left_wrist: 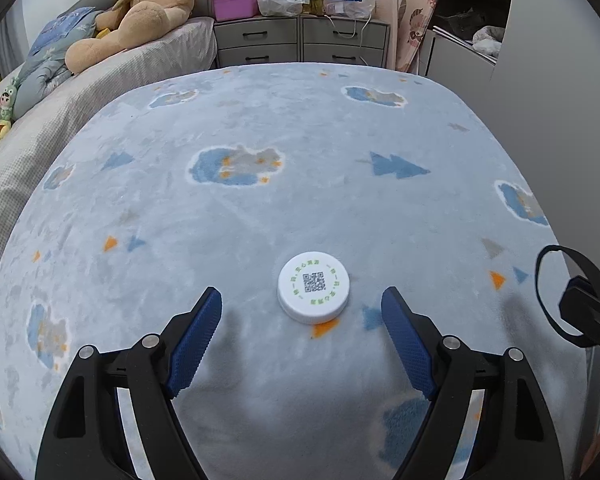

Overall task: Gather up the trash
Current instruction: 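Grasp the white QR-code cap with the left gripper while the right gripper holds the strap, then carry the white cap and black strap over the grey basket and release both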

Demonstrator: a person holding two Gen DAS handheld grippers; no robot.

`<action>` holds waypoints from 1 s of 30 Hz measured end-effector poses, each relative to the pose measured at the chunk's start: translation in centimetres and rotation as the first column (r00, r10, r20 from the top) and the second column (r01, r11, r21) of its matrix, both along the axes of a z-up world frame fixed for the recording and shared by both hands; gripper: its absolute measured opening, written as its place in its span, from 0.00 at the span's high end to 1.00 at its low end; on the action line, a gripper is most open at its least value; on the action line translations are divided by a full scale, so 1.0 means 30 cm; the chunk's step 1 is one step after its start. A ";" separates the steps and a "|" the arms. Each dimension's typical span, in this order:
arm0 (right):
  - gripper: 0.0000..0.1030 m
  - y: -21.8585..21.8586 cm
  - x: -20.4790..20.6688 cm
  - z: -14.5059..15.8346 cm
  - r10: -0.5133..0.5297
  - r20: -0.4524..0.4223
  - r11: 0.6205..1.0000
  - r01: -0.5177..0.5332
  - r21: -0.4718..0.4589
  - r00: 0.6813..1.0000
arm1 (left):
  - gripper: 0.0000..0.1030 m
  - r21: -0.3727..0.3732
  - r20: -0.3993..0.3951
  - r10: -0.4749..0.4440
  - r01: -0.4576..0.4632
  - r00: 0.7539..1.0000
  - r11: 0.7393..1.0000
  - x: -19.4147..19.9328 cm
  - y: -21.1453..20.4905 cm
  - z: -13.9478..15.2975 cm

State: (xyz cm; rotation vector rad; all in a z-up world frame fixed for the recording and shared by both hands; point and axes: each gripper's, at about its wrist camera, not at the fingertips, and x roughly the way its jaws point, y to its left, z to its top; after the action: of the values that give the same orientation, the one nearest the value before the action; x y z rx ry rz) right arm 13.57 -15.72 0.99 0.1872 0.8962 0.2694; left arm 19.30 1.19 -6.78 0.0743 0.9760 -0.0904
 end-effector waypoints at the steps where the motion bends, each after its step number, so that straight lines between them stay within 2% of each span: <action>1: 0.83 -0.005 0.000 0.001 -0.001 -0.001 1.000 0.001 0.005 1.000 | 0.24 0.001 0.002 0.001 -0.001 1.000 1.000 0.003 -0.005 -0.004; 6: 0.83 -0.023 -0.009 0.008 0.002 0.002 1.000 -0.002 0.018 1.000 | 0.24 0.018 -0.002 0.011 -0.011 1.000 1.000 0.024 -0.019 -0.026; 14: 0.83 -0.050 -0.012 0.001 -0.007 -0.008 1.000 0.007 0.027 1.000 | 0.24 -0.001 -0.012 0.037 -0.037 0.999 0.999 0.059 -0.020 -0.046; 17: 0.83 -0.053 -0.013 0.001 -0.007 -0.007 1.000 0.007 0.025 1.000 | 0.34 -0.007 -0.011 0.036 -0.036 0.999 0.999 0.057 -0.023 -0.041; 19: 0.83 -0.055 -0.012 0.000 -0.006 -0.006 1.000 0.007 0.027 1.000 | 0.49 -0.009 -0.007 0.028 -0.028 1.000 1.000 0.054 -0.021 -0.036; 22: 0.83 -0.054 -0.013 0.000 -0.007 -0.007 1.000 0.007 0.025 1.000 | 0.62 -0.018 -0.011 0.028 -0.028 1.000 0.999 0.049 -0.013 -0.028; 30: 0.83 -0.072 -0.020 0.016 -0.012 0.004 1.000 0.011 0.020 1.000 | 0.62 -0.037 -0.003 0.012 -0.012 1.000 0.999 0.018 -0.010 -0.008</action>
State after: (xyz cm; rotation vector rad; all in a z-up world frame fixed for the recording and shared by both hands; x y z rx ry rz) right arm 12.97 -17.89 1.45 0.2099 0.8888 0.2678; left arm 19.83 0.88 -7.01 0.0349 0.9776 -0.0977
